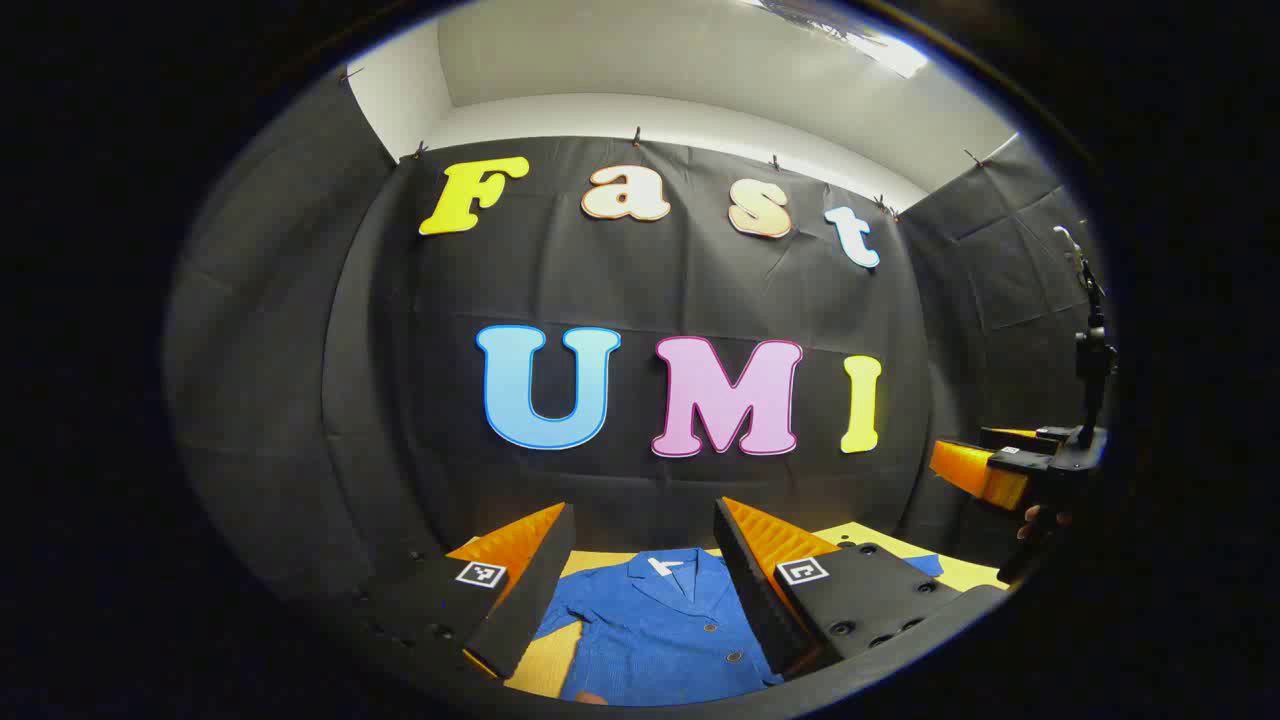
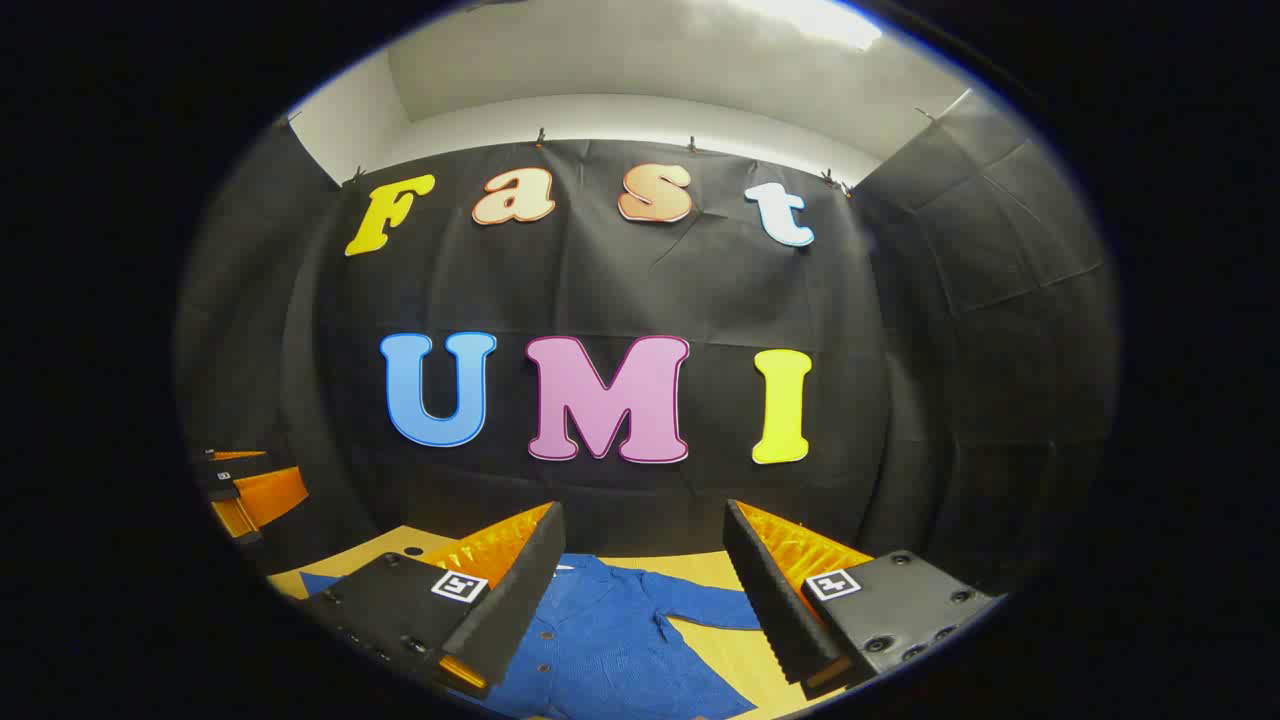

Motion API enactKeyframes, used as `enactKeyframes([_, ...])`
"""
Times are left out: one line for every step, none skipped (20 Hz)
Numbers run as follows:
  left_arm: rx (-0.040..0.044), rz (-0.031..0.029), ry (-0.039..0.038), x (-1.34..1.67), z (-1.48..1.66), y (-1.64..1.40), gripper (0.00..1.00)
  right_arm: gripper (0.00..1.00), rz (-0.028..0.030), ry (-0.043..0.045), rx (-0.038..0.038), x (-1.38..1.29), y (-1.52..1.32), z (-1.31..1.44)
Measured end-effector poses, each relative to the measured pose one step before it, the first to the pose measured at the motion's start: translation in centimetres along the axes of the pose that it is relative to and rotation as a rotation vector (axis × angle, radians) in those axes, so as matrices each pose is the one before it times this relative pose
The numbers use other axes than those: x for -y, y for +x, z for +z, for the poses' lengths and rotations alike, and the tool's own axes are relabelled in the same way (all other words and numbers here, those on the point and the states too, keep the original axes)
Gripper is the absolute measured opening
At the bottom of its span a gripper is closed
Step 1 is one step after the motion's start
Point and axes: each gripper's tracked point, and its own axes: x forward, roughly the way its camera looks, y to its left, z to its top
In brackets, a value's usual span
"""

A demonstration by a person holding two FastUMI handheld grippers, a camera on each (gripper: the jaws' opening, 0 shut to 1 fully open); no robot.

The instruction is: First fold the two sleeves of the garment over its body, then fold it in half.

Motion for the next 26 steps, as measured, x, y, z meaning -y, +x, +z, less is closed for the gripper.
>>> enactKeyframes([-0.01556, 0.00944, 0.02041, -0.482, -0.315, 0.052, 0.81, 0.96, 0.01038, 0.00476, 0.00748, -0.512, 0.216, 0.286])
enactKeyframes([-0.00551, 0.00715, 0.01648, -0.333, 0.101, 0.160, 0.80, 0.96, 0.00621, 0.00047, 0.00774, -0.292, 0.346, 0.288])
enactKeyframes([0.00735, 0.00242, 0.00251, -0.131, 0.396, 0.125, 0.81, 0.96, 0.00399, -0.00348, 0.00946, -0.165, 0.162, 0.302])
enactKeyframes([0.01821, -0.00529, -0.01319, -0.002, 0.666, 0.079, 0.81, 0.99, 0.00229, -0.00400, 0.01178, -0.166, 0.062, 0.394])
enactKeyframes([0.02348, -0.00667, -0.02234, 0.091, 0.724, 0.035, 0.80, 0.99, 0.00086, -0.00223, 0.01328, -0.034, 0.035, 0.429])
enactKeyframes([0.02077, -0.00195, -0.02195, 0.038, 0.677, 0.094, 0.80, 0.99, 0.00022, -0.00077, 0.01134, 0.025, 0.071, 0.361])
enactKeyframes([0.01609, 0.00818, -0.00890, -0.150, 0.206, -0.003, 0.80, 0.96, -0.00030, -0.00317, 0.00914, -0.029, 0.006, 0.220])
enactKeyframes([0.00613, 0.01816, 0.00849, -0.345, 0.113, 0.191, 0.81, 0.99, -0.00182, -0.00446, 0.00527, -0.014, -0.020, 0.089])
enactKeyframes([-0.00422, 0.01258, 0.01518, -0.229, -0.214, 0.065, 0.80, 0.99, -0.00079, -0.00273, -0.00062, 0.035, -0.048, -0.027])
enactKeyframes([-0.00759, -0.00404, 0.01253, 0.198, -0.223, -0.048, 0.80, 0.99, -0.00007, -0.00071, -0.00402, 0.007, 0.022, -0.138])
enactKeyframes([-0.00319, -0.00744, 0.00354, 0.324, -0.054, -0.047, 0.81, 0.96, -0.00007, 0.00104, -0.00310, -0.005, -0.110, -0.069])
enactKeyframes([-0.00078, -0.00667, -0.00500, 0.117, 0.068, -0.022, 0.80, 0.99, -0.00208, 0.00011, -0.00189, 0.080, -0.076, -0.037])
enactKeyframes([0.00028, -0.00411, -0.00818, -0.001, -0.060, -0.015, 0.80, 0.99, -0.00205, -0.00130, -0.00307, 0.049, -0.086, -0.100])
enactKeyframes([-0.00176, -0.00316, -0.00647, -0.011, 0.023, -0.023, 0.80, 0.99, -0.00381, -0.00082, -0.00231, 0.105, 0.040, -0.060])
enactKeyframes([-0.00408, 0.00094, -0.00298, -0.087, -0.229, 0.019, 0.80, 0.99, -0.00357, -0.00157, -0.00105, 0.081, -0.032, -0.121])
enactKeyframes([-0.00682, 0.00100, 0.00003, 0.007, -0.236, 0.019, 0.80, 0.99, -0.00438, -0.00193, -0.00224, 0.097, -0.078, -0.140])
enactKeyframes([-0.00992, -0.00178, 0.00100, 0.059, -0.350, 0.040, 0.81, 0.99, -0.00332, 0.00076, -0.00462, 0.128, 0.030, -0.338])
enactKeyframes([-0.00823, -0.00119, 0.00074, -0.029, -0.161, 0.122, 0.81, 0.99, 0.00114, 0.00417, -0.00759, -0.087, 0.180, -0.256])
enactKeyframes([-0.00605, 0.00322, 0.00049, -0.192, -0.108, 0.109, 0.81, 0.96, 0.00301, 0.00457, -0.00756, -0.120, 0.113, -0.230])
enactKeyframes([-0.00366, 0.00699, -0.00110, -0.242, -0.018, 0.154, 0.80, 0.96, -0.00003, 0.00203, -0.00260, -0.047, 0.113, -0.101])
enactKeyframes([-0.01283, 0.01165, 0.00282, -0.235, -0.256, 0.139, 0.80, 0.99, -0.00136, 0.00064, 0.00043, 0.063, 0.165, 0.023])
enactKeyframes([-0.01047, 0.01868, 0.00772, -0.404, -0.144, 0.009, 0.81, 0.99, 0.00239, 0.00163, -0.00026, -0.153, 0.154, 0.076])
enactKeyframes([-0.00550, 0.01258, 0.00779, -0.287, -0.064, -0.097, 0.80, 0.99, 0.00792, 0.00227, 0.00007, -0.265, 0.075, 0.056])
enactKeyframes([0.00174, 0.00577, 0.00693, -0.066, 0.068, -0.240, 0.81, 0.99, 0.01011, 0.00035, -0.00076, -0.195, -0.217, 0.010])
enactKeyframes([0.00506, 0.00989, 0.00572, -0.234, 0.069, -0.235, 0.81, 0.99, 0.00590, -0.00068, 0.00166, -0.032, -0.218, 0.089])
enactKeyframes([0.00300, 0.00907, 0.00260, -0.197, 0.164, -0.173, 0.81, 0.99, 0.00451, 0.00031, 0.00215, 0.016, -0.237, 0.121])
